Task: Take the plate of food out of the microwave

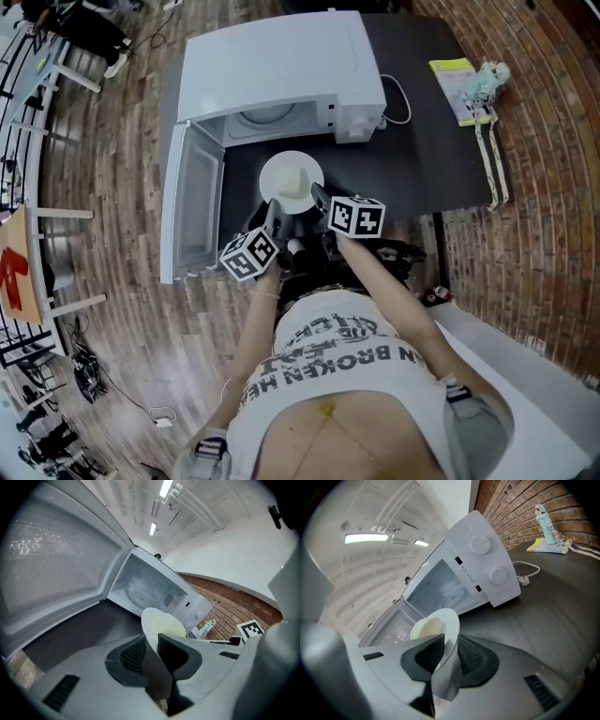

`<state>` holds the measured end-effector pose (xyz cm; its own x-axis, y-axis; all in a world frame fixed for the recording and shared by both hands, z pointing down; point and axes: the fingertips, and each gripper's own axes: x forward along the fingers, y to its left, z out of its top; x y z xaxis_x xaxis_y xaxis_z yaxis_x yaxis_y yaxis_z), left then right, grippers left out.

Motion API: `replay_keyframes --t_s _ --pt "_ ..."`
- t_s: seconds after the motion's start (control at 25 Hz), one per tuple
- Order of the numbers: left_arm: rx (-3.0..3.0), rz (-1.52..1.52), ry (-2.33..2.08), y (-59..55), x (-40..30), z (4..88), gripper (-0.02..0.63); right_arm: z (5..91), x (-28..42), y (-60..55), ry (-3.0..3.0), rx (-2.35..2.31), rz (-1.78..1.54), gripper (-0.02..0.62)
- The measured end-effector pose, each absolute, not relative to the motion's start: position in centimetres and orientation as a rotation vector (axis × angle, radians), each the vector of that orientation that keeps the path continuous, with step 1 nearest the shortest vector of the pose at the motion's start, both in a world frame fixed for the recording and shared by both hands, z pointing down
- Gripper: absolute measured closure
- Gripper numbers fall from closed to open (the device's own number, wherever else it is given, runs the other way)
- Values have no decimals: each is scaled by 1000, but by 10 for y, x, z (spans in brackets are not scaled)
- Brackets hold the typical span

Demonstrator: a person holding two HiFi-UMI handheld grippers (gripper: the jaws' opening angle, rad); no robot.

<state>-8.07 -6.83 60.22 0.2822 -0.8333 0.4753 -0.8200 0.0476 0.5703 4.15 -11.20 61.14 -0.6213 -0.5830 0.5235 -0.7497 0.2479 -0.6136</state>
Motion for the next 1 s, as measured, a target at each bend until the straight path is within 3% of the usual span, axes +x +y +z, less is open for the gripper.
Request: replay_keyframes --t_s 1.0 --pt "1648 -49 -1601 -30 -20 611 522 621 96 -86 -2344 1120 1311 514"
